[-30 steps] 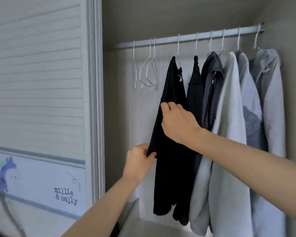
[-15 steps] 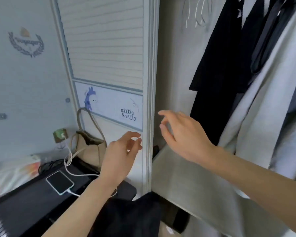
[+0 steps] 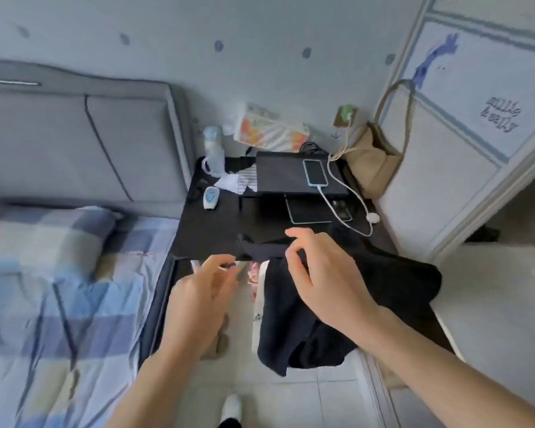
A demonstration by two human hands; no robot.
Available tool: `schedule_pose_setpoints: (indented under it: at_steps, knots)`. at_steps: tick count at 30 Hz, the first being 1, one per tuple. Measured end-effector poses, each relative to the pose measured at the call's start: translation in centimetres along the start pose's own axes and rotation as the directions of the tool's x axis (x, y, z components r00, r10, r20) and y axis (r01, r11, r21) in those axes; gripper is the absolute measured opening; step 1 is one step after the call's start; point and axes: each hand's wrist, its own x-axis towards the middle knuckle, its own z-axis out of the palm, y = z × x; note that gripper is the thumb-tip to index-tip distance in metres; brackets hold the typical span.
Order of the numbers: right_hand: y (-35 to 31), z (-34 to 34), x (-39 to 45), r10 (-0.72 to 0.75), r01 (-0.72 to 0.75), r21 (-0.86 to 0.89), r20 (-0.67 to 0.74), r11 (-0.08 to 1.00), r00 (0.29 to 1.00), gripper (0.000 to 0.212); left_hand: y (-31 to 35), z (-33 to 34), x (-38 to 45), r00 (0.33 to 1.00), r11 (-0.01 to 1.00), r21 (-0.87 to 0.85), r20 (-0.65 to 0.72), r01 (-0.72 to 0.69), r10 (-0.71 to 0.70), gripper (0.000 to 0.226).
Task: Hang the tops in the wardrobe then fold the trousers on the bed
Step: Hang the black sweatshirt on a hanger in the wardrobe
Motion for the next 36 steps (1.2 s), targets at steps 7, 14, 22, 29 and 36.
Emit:
schedule_pose_setpoints:
  at_steps: [7, 14, 22, 29, 36]
  knots:
    - [-12.0, 12.9, -4.6, -0.270, 0.194, 0.261, 0.296, 0.946, 0.916, 0.031, -14.1, -9.0, -15.4, 0.829, 0.876, -0.115, -0.286, 0.469, -0.481, 0.011]
    - [-25.4, 24.6, -9.8, -0.472, 0.275, 0.396, 0.589, 0.876, 0.656, 0.031, -26.3, -15.4, -27.3, 0.515, 0.629, -0.203, -0.418, 0.750, -0.749, 0.012]
    - [-37.8, 40.2, -14.4, -0.395, 0.243, 0.326, 0.855, 0.914, 0.336, 0.031, -43.0, -21.7, -37.2, 0.247, 0.297, -0.175, -0.262, 0.939, -0.933, 0.028]
    - [-42.6, 56.4, -19.2, -0.282, 0.193, 0.247, 0.943, 0.950, 0.179, 0.031, -57.2, -23.1, -38.8, 0.132, 0.152, -0.129, -0.156, 0.980, -0.979, 0.042]
    - [-43.6, 72.3, -24.4, -0.120, -0.059, 0.127, 0.987, 0.990, 0.111, 0.030, -69.7, -19.3, -38.4, 0.132, 0.125, 0.050, -0.171, 0.991, -0.976, 0.072]
